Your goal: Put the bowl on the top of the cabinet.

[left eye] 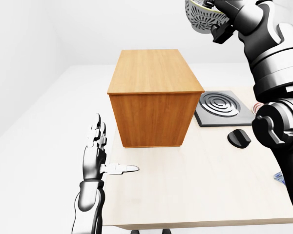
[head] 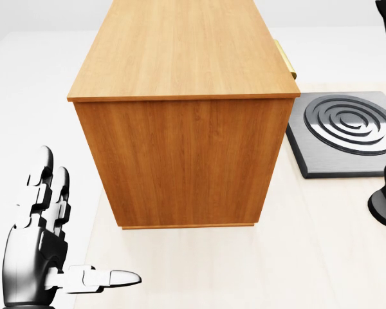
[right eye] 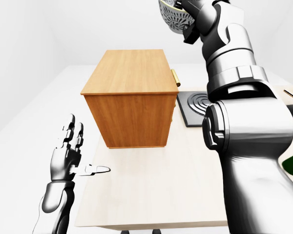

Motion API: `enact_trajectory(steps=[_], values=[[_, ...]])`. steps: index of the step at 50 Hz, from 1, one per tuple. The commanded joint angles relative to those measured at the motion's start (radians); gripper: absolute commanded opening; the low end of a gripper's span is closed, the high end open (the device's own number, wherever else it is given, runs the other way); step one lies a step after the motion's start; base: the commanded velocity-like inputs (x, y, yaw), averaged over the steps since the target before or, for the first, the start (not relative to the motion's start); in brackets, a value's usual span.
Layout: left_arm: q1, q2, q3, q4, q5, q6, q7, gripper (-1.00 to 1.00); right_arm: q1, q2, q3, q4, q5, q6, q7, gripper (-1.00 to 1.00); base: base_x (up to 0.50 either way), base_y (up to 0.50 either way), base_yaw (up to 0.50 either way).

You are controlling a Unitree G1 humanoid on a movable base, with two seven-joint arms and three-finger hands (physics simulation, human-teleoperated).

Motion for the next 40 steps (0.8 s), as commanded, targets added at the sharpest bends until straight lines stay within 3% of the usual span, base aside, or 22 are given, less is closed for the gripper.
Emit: enact_trajectory(steps=[1,16,40], values=[[-0.003,0.001,0.002,0.008,-0.005,0.000,-0.005,1.00,-0.045,0.120,0.007,0.012,-0.027,-0.009,-0.032,-1.00,0.00,0.00,0.00],[0.001,0.001,0.004,0.015,-0.008,0.000,-0.013,1.00,-0.003,0.214,0.048,0.004,-0.038,-0.027,-0.036,-1.00,0.00,0.00,0.00],[0.006,0.001,0.002,0.006,-0.010,0.000,-0.022,1.00,0.073,0.286,0.079,-0.003,-0.087,-0.031,-0.044,-1.00,0.00,0.00,0.00]])
